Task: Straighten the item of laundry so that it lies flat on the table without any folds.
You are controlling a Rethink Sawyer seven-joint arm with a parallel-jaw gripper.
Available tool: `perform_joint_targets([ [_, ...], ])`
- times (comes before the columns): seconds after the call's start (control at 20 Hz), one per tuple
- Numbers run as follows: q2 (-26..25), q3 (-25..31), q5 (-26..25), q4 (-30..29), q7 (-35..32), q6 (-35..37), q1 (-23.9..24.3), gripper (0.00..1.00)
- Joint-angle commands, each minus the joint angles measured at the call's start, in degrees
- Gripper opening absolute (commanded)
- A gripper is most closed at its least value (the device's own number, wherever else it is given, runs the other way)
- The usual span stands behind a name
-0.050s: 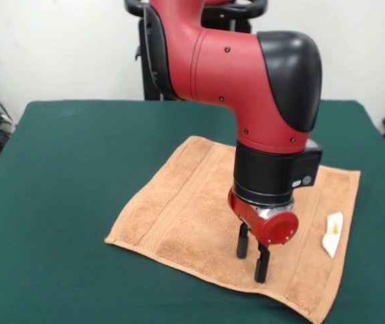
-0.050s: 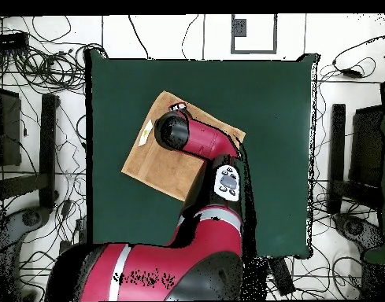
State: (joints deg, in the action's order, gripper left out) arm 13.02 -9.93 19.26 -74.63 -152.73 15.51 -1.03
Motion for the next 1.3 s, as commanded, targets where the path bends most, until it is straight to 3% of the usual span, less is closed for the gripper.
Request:
perform_joint_targets([
  [0.05, -7.82, 4.77, 4.02, -0.73, -10.47, -2.72, -2.12, 1.0],
  [0.3, -8.56, 4.21, 6.53, 0.16, -12.34, -3.04, -3.3, 1.0],
  [0.6, -5.94, 3.85, 8.34, -1.74, -12.4, 0.8, -3.57, 1.0],
  [1.3, -3.65, 2.86, 8.61, -3.28, -11.32, 3.88, -3.63, 1.0],
])
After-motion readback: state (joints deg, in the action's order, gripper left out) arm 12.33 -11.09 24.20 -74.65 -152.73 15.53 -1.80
